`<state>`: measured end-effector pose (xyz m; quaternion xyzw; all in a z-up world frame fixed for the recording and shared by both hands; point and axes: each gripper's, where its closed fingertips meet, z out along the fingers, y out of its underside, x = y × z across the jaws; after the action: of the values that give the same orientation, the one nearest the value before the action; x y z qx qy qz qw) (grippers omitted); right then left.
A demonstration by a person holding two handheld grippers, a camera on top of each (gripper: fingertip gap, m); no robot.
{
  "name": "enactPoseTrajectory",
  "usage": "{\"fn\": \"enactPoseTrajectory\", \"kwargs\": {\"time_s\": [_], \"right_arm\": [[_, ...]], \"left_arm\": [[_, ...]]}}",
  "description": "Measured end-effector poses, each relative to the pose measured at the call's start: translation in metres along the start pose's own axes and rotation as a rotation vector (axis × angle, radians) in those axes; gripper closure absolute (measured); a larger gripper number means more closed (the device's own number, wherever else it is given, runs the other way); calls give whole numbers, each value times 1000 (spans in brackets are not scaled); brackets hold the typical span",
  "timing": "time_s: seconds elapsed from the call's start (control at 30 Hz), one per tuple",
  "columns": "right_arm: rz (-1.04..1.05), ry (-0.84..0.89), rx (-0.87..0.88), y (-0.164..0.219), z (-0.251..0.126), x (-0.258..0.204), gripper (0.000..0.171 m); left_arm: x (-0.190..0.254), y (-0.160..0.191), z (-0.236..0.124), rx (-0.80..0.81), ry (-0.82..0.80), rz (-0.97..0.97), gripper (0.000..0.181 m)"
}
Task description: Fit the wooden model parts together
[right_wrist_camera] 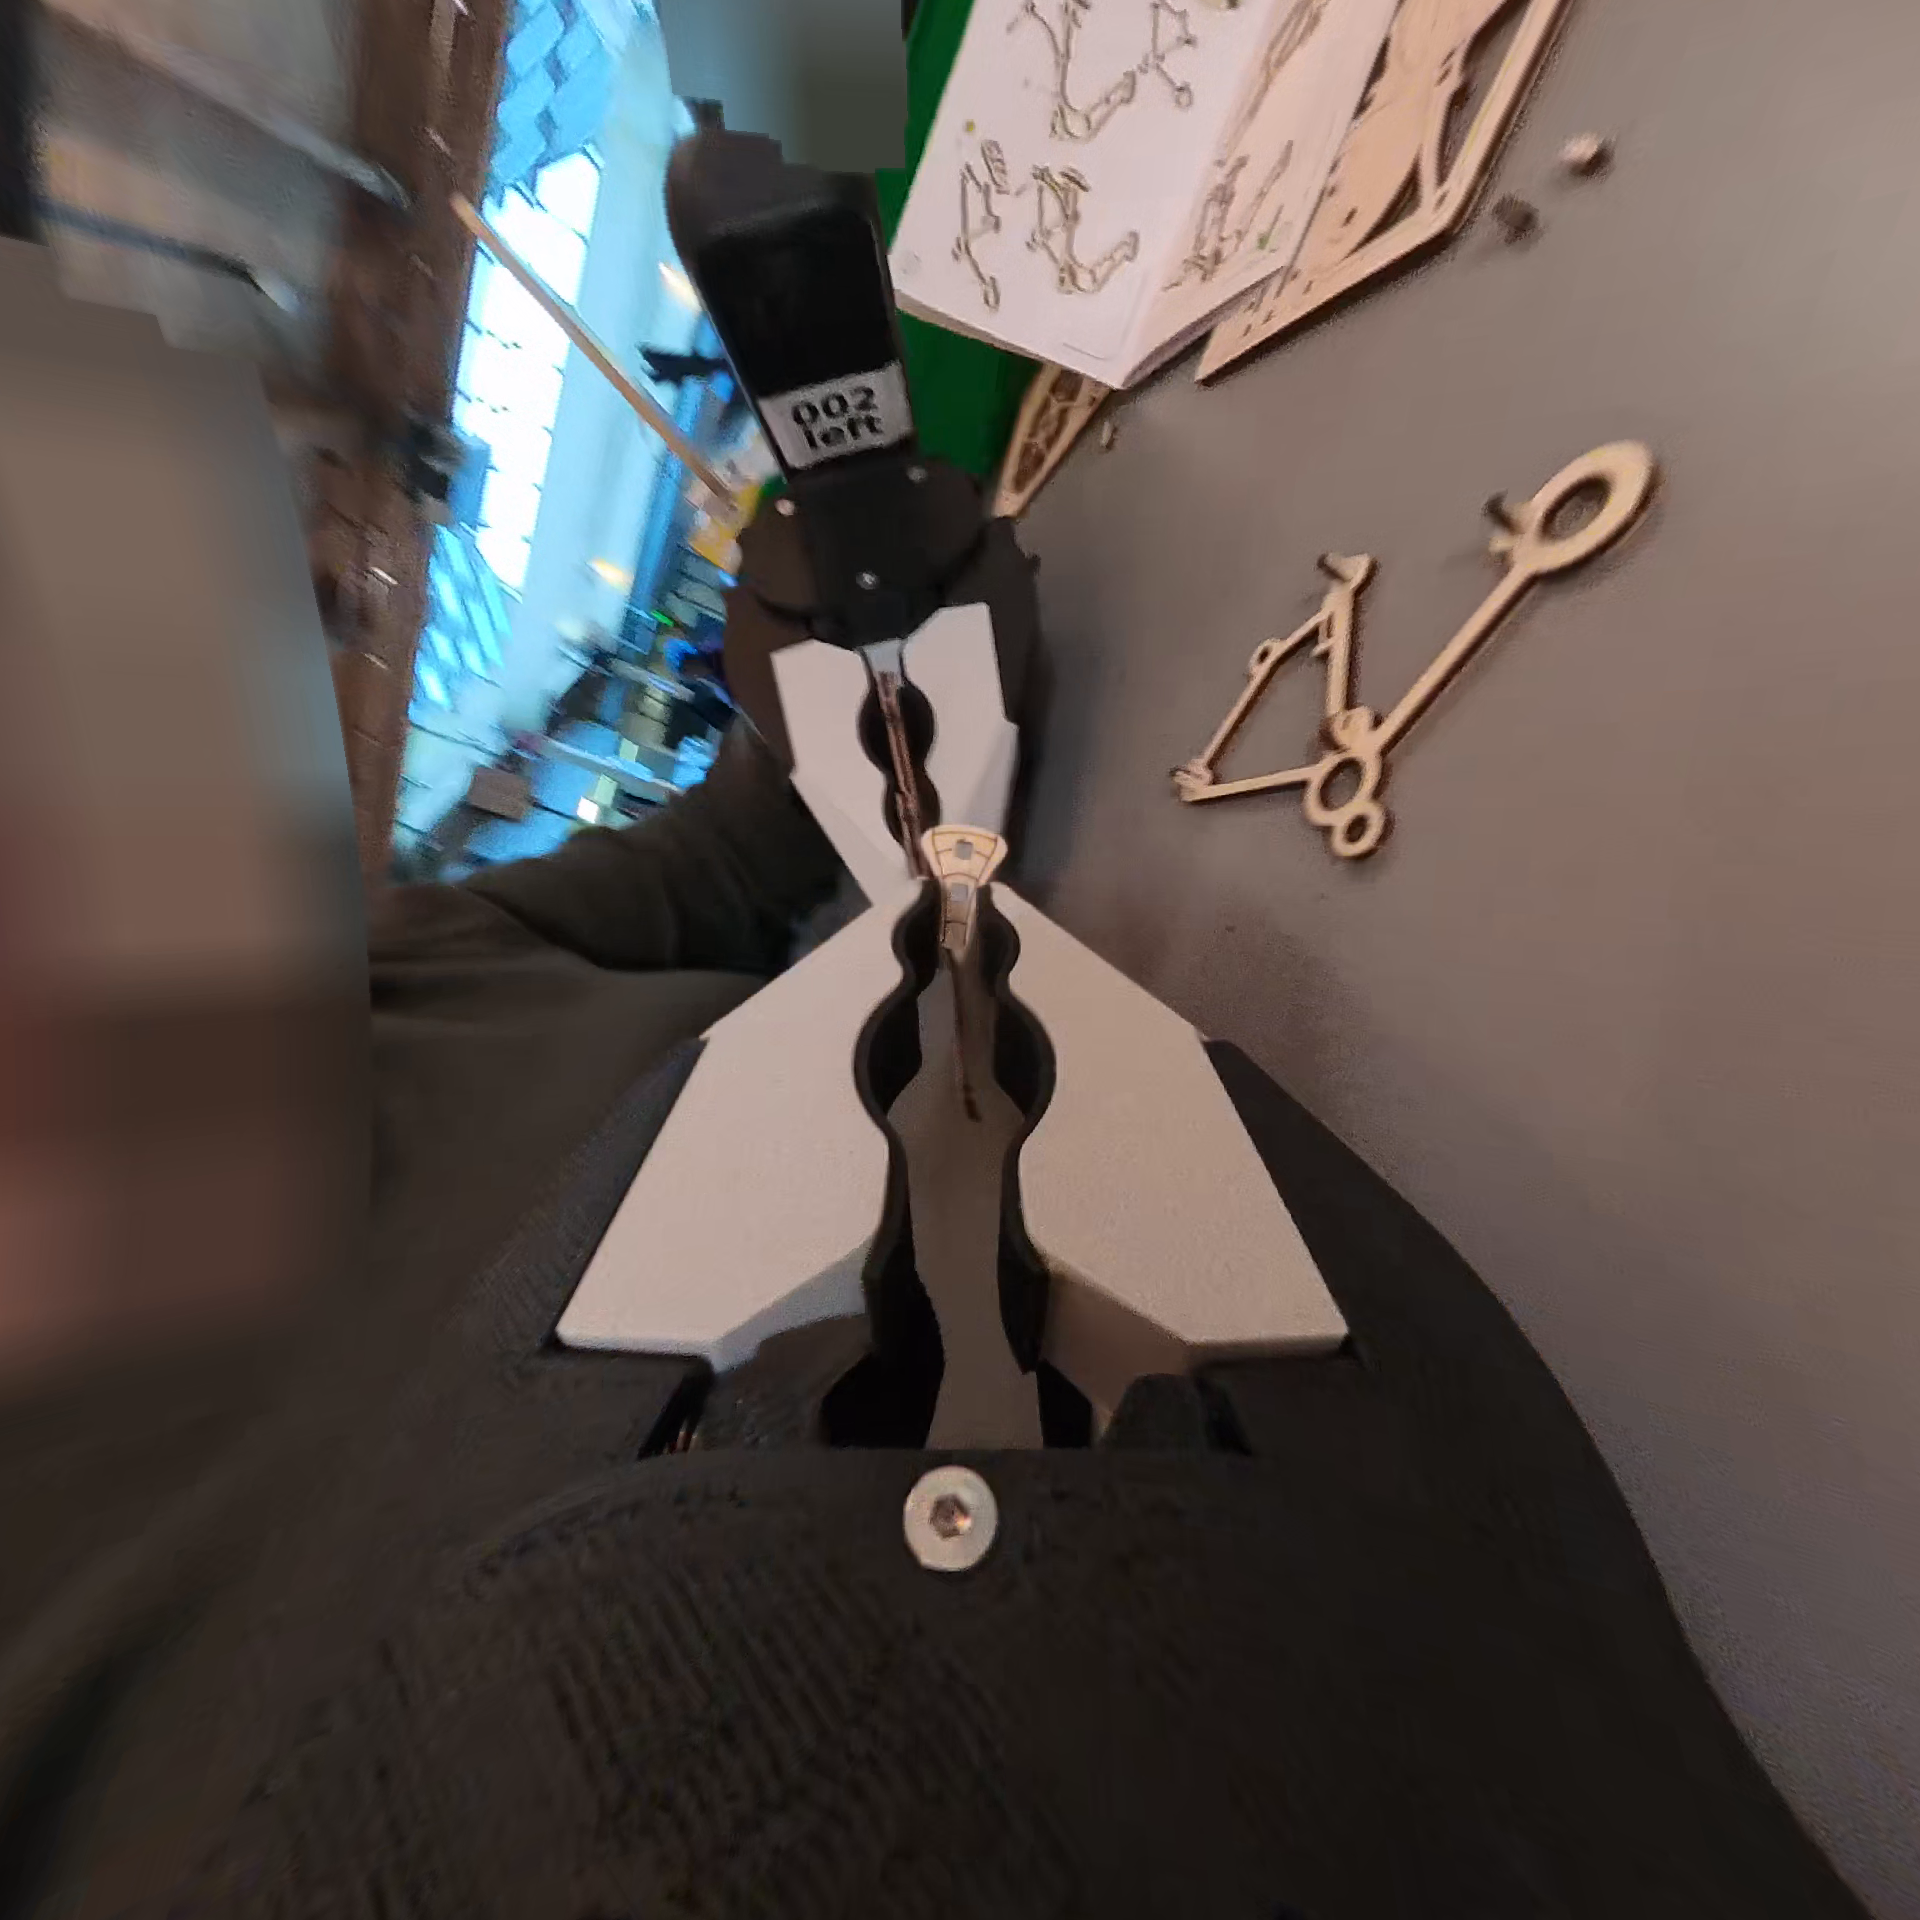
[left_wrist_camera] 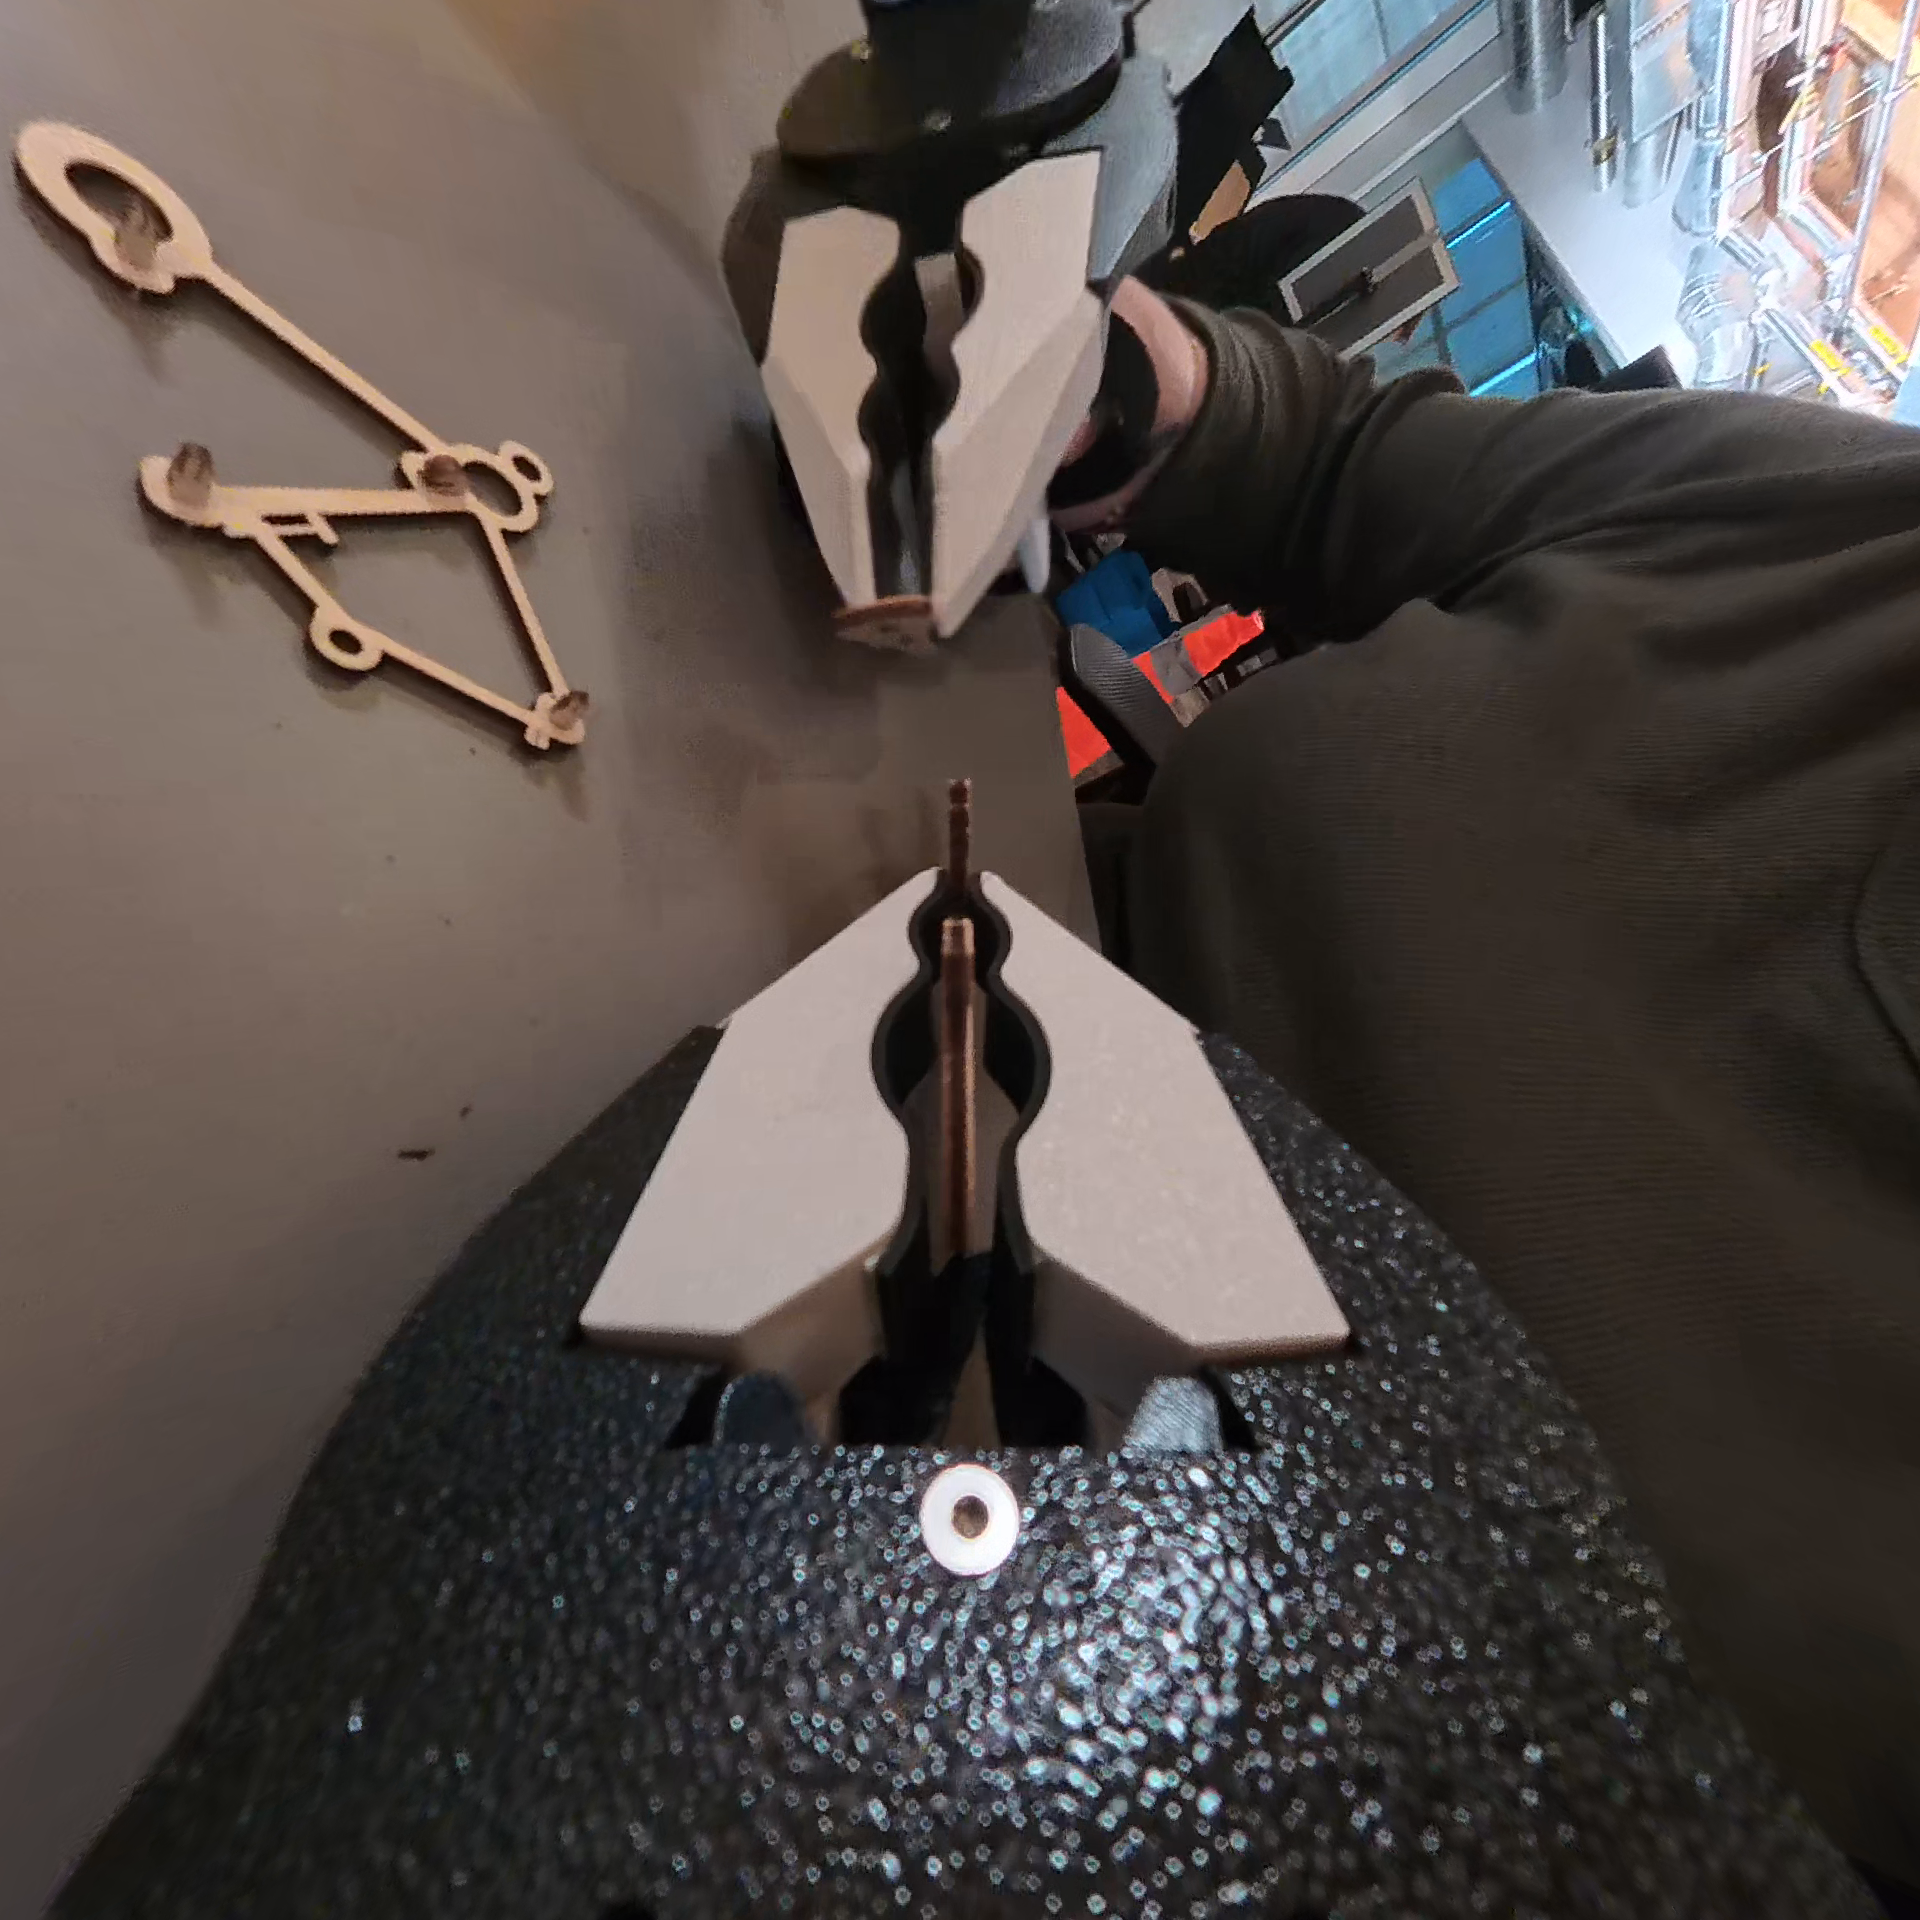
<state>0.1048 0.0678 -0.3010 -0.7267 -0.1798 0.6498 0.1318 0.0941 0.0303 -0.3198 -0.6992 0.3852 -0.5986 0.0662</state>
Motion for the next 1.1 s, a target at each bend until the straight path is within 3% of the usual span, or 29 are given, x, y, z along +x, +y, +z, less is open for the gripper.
{"fn": "enactPoseTrajectory", "kwargs": {"time_s": [0.17,0.37,1.1], "right_arm": [[56,-52,47,2,14,-7,166],[87,-76,69,3,18,-10,166],[72,-24,29,8,25,-3,166]], "left_arm": [[2,11,6,-70,24,-44,181],[1,5,2,-36,49,-99,181],[3,6,1,-47,71,-108,181]]}}
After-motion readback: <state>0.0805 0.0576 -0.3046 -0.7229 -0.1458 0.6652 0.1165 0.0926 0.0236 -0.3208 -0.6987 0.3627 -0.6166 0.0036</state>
